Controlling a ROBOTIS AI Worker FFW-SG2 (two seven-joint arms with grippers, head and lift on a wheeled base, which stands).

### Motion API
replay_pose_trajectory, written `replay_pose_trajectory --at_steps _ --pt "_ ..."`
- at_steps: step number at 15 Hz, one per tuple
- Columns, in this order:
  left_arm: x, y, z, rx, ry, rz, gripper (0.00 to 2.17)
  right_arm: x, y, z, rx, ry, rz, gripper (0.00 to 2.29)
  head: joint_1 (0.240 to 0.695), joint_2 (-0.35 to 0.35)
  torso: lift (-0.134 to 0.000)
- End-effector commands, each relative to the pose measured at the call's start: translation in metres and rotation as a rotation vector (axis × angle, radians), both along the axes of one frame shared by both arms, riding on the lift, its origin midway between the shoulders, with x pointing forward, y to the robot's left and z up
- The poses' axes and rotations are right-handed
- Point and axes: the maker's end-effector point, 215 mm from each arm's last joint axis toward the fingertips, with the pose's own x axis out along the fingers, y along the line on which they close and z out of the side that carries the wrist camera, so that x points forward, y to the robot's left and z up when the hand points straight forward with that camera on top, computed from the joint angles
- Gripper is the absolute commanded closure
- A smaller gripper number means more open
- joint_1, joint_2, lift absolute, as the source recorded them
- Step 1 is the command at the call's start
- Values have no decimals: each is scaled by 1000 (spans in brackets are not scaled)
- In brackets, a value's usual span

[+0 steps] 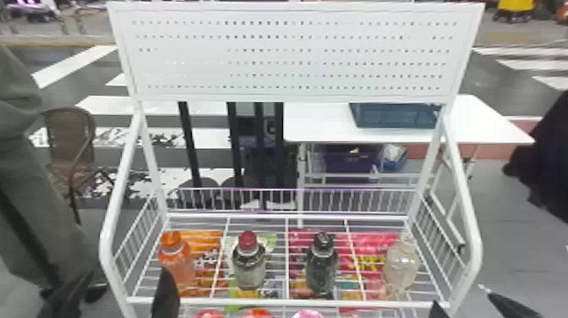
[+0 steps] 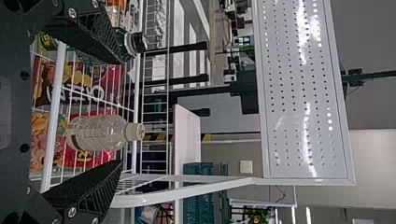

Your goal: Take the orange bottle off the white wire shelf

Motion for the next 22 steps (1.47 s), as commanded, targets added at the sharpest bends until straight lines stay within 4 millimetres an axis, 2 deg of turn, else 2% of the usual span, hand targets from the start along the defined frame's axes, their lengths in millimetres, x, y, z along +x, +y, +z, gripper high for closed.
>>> replay_pose_trajectory --at_steps 1,10,12,15,19,22 --pt "1 0 0 0 -1 0 80 0 0 1 0 -6 -1 140 499 0 0" --pt "1 0 -3 -1 5 0 80 1 -1 4 3 -18 -4 140 499 0 0" --pt "4 -1 -11 -2 11 0 80 1 0 3 5 -17 -1 140 499 0 0" --pt "18 -3 -55 -4 54 -2 83 1 0 5 5 -24 -2 140 499 0 0" --pt "45 -3 -100 -13 31 17 83 0 0 3 7 -21 -4 140 499 0 0" --pt "68 6 -131 -8 46 40 83 -1 0 6 4 -31 -4 144 499 0 0"
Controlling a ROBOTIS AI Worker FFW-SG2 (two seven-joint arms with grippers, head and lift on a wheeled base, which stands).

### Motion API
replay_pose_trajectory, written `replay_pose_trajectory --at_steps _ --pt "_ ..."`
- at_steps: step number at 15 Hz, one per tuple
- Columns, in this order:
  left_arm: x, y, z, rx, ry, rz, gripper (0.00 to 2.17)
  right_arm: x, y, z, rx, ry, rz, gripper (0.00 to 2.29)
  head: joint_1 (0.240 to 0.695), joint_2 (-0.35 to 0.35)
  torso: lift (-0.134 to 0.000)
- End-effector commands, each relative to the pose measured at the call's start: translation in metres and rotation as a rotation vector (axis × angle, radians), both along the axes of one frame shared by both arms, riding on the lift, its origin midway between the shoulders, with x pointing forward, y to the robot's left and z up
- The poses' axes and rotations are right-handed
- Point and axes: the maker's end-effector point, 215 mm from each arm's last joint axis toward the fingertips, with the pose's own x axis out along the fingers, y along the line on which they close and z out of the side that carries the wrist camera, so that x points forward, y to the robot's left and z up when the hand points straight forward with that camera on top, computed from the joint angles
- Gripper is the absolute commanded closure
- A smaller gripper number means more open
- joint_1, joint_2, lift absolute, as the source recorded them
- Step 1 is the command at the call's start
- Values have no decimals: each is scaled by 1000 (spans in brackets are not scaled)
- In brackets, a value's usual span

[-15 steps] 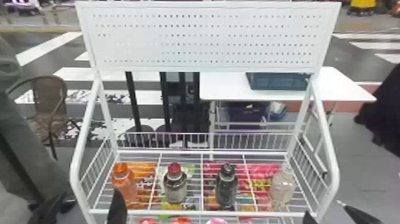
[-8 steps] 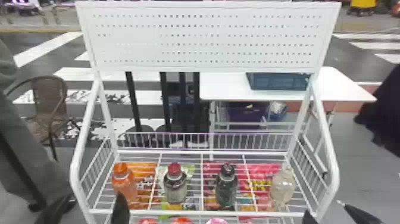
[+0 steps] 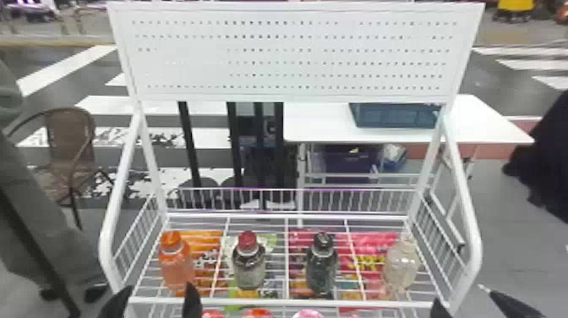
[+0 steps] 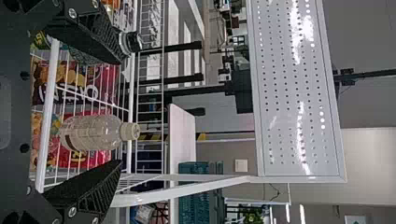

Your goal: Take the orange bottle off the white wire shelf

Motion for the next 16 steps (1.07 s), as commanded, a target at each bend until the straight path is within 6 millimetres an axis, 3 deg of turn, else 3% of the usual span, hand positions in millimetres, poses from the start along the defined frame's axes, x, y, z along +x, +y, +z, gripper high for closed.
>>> replay_pose_trajectory --at_steps 1,6,16 --pt "18 6 -25 8 28 13 83 -1 0 3 -4 -9 1 144 499 0 0" --pt "52 11 -51 11 4 27 87 -2 -1 7 -7 -20 -1 144 499 0 0" --pt "109 2 -69 25 22 0 87 -2 -6 1 -21 -10 -4 144 499 0 0"
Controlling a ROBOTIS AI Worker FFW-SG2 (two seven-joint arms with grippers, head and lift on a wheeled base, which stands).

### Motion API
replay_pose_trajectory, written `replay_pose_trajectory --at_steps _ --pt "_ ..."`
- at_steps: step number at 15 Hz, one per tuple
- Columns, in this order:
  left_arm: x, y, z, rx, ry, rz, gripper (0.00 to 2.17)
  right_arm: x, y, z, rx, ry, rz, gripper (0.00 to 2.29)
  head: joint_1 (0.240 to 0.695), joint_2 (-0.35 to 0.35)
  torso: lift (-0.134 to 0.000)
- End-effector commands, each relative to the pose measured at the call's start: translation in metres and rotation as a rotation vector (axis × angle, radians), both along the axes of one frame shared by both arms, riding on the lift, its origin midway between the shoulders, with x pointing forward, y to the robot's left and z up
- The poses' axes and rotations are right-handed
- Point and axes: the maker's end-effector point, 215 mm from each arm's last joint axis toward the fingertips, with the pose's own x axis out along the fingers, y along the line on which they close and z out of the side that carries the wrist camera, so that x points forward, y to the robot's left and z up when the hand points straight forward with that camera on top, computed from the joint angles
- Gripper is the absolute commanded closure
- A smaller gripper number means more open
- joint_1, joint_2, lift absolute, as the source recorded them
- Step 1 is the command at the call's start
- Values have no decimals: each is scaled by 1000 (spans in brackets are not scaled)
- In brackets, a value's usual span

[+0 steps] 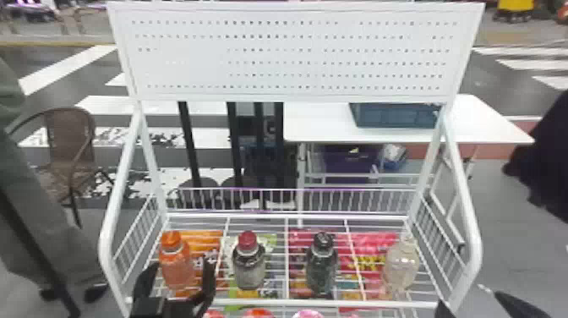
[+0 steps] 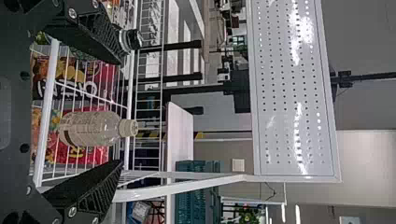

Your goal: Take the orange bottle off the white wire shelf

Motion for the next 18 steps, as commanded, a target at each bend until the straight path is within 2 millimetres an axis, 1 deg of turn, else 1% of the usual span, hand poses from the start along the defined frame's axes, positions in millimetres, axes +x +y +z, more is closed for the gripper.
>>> replay_pose_trajectory --at_steps 1,4,5,7,8,9,10,11,13,14,18 --pt "14 1 -4 7 8 2 87 0 -2 -1 -2 2 -3 144 499 0 0" --pt "20 9 -4 11 7 19 90 0 -4 -2 -5 1 -7 144 499 0 0" --pt "20 10 -4 11 7 22 201 0 -5 -3 -4 3 -9 144 499 0 0" --pt "19 14 2 6 -12 33 751 2 -3 -4 0 3 -7 144 499 0 0" --pt "19 14 3 6 -13 37 1089 3 -3 -4 0 2 -7 144 499 0 0" --pt "17 16 3 4 -15 45 1335 3 -2 -5 1 3 -5 144 499 0 0" --pt "16 16 2 3 -13 46 1413 3 -3 -5 0 3 -7 144 499 0 0" --pt "15 17 1 3 -12 47 1413 3 -3 -5 -1 3 -6 144 499 0 0" --pt "10 18 7 0 -21 56 1413 4 -4 -8 0 6 -6 144 499 0 0" --pt "6 18 13 -4 -29 58 1413 5 -4 -8 -1 4 -6 144 499 0 0" --pt "-24 15 50 -6 -41 51 1413 8 -4 -10 2 3 -7 144 499 0 0"
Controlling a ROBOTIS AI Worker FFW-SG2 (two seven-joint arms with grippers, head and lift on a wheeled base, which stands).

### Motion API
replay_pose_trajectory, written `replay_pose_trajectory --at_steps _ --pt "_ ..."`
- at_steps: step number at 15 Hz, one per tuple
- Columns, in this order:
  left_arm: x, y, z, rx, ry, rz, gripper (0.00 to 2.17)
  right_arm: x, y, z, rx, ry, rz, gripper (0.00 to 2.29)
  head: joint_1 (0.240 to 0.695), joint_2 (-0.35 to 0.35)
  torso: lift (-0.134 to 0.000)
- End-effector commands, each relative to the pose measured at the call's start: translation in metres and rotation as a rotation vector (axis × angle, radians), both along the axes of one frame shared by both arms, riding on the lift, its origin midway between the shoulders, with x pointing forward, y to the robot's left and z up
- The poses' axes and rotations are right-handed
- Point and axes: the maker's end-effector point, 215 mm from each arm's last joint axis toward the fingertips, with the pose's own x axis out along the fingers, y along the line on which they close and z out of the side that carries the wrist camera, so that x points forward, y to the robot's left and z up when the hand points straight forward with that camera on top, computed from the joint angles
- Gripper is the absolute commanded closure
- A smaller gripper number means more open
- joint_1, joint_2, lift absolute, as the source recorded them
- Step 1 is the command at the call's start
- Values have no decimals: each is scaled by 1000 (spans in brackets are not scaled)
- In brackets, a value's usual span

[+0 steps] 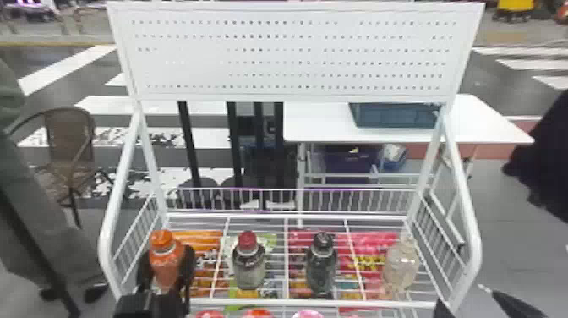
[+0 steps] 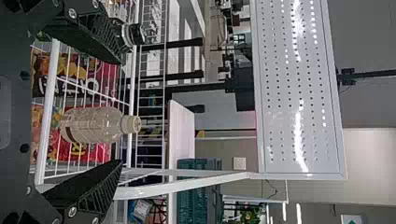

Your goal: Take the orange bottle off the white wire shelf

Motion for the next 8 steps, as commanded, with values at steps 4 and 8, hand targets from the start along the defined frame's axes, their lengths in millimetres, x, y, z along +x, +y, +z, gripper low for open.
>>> replay_pose_trajectory --at_steps 4,8 --pt "-56 -8 49 5 47 -45 1413 3 0 -4 2 4 3 144 499 0 0" --pt "-95 -20 68 11 106 -104 1413 5 1 -5 7 1 5 144 499 0 0"
